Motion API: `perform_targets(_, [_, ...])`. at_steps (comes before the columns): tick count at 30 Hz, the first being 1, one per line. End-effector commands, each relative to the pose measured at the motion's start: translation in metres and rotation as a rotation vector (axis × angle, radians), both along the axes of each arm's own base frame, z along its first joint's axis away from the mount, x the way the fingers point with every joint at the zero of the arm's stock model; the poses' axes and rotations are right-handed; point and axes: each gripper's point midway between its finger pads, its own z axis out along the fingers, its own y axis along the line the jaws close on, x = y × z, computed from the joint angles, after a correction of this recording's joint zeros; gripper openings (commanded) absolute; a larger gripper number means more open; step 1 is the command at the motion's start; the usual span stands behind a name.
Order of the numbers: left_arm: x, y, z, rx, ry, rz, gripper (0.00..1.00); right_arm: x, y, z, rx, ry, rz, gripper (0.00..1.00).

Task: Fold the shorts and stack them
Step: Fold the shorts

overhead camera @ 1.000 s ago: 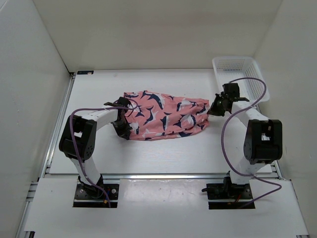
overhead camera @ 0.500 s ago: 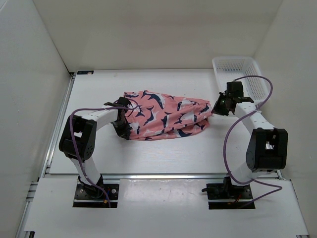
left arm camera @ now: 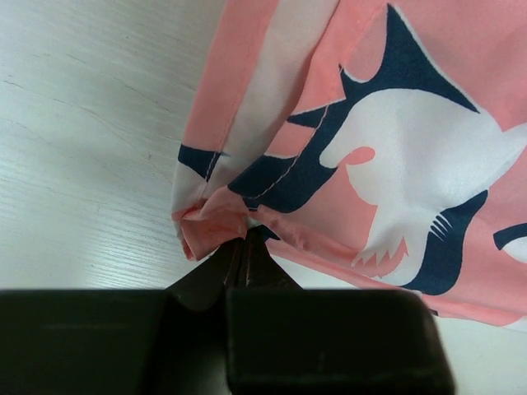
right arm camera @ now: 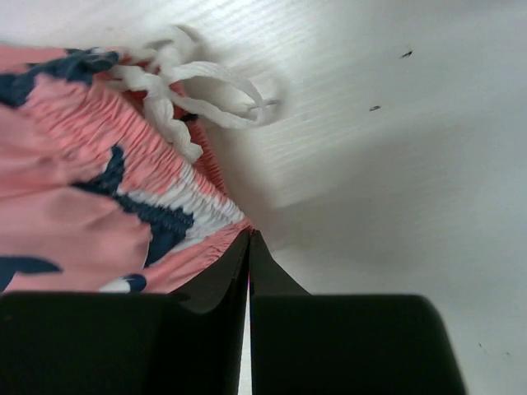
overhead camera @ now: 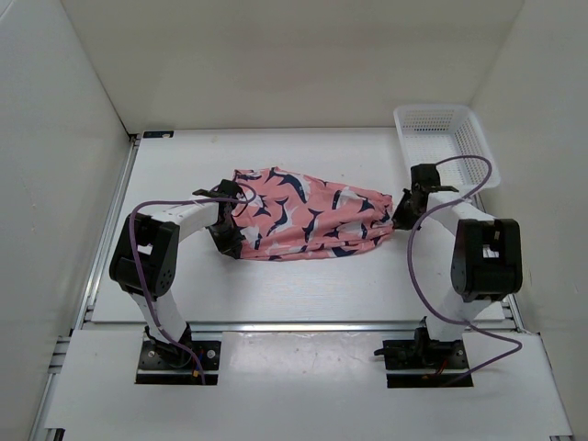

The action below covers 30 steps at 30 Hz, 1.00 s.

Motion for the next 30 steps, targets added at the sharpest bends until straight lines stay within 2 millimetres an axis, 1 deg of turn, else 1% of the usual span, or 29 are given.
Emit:
perform_targets(1, [0.007,0.012,0.013,0.048,-0.056,0.002,0.10,0.008,-0.008,-0.009,-0.026,0.001,-0.028,0.01])
perform_targets(2, [0.007,0.012,0.013,0.048,-0.056,0.002,0.10,0.010,-0.006,-0.011,-0.014,0.006,-0.022,0.01])
perform_targets(3, [0.007,0.012,0.013,0.048,-0.056,0.002,0.10,0.002,-0.006,-0.017,-0.016,0.047,-0.021,0.01])
perform_targets(4, [0.007,0.012,0.013,0.048,-0.056,0.002,0.10,0.006,-0.002,-0.013,0.001,0.036,-0.014,0.11])
perform_targets(5, [0.007,0.012,0.013,0.048,-0.056,0.002,0.10,0.003,-0.001,-0.013,0.010,0.049,-0.009,0.18])
perform_targets(6, [0.007,0.012,0.013,0.048,-0.056,0.002,0.10,0.000,0.001,-0.009,0.023,0.041,-0.013,0.25])
perform_targets(7, [0.007,0.012,0.013,0.048,-0.056,0.002,0.10,-0.004,0.003,-0.009,0.032,0.044,-0.009,0.41])
perform_targets(8, [0.007,0.012,0.013,0.048,-0.056,0.002,0.10,-0.003,0.003,-0.005,0.037,0.031,-0.016,0.50])
perform_targets(10, [0.008,0.011,0.015,0.045,-0.065,0.002,0.10,-0.011,0.009,-0.001,0.073,0.027,-0.009,0.53])
perform_targets(12, [0.008,0.011,0.015,0.045,-0.065,0.002,0.10,-0.013,0.014,0.004,0.095,0.017,0.002,0.53])
perform_targets(15, [0.006,0.012,0.015,0.048,-0.056,0.002,0.10,-0.016,0.022,0.003,0.145,0.016,0.000,0.53])
perform_targets(16, [0.006,0.012,0.015,0.048,-0.056,0.002,0.10,-0.013,0.030,0.004,0.191,0.008,0.011,0.53])
perform_targets(17, [0.006,0.012,0.015,0.048,-0.056,0.002,0.10,-0.015,0.034,-0.002,0.216,0.027,0.007,0.53])
perform_targets(19, [0.006,0.012,0.015,0.048,-0.056,0.002,0.10,-0.012,0.040,-0.004,0.253,0.027,0.016,0.53])
perform_targets(20, [0.006,0.012,0.015,0.048,-0.056,0.002,0.10,-0.012,0.045,-0.011,0.284,0.035,0.015,0.53])
perform_targets(21, [0.006,0.012,0.018,0.045,-0.065,0.002,0.10,-0.013,0.046,-0.015,0.288,0.051,0.004,0.53])
perform_targets(23, [0.006,0.012,0.018,0.045,-0.065,0.002,0.10,-0.010,0.048,-0.023,0.301,0.061,-0.001,0.49])
perform_targets(24, [0.007,0.012,0.021,0.041,-0.075,0.002,0.10,-0.008,0.050,-0.021,0.314,0.050,0.007,0.43])
perform_targets(25, [0.004,0.013,0.019,0.044,-0.067,0.002,0.10,-0.009,0.050,-0.024,0.314,0.059,0.006,0.37])
perform_targets(27, [0.003,0.013,0.021,0.044,-0.067,0.002,0.10,-0.009,0.050,-0.024,0.314,0.059,0.006,0.24])
perform_targets(28, [0.000,0.014,0.022,0.043,-0.069,0.002,0.10,-0.009,0.048,-0.025,0.303,0.058,0.000,0.09])
perform_targets(29, [-0.003,0.015,0.019,0.047,-0.059,0.002,0.10,-0.014,0.047,-0.025,0.294,0.068,-0.006,0.03])
perform_targets(30, [-0.002,0.015,0.023,0.042,-0.072,0.002,0.10,-0.015,0.043,-0.023,0.272,0.064,-0.005,0.00])
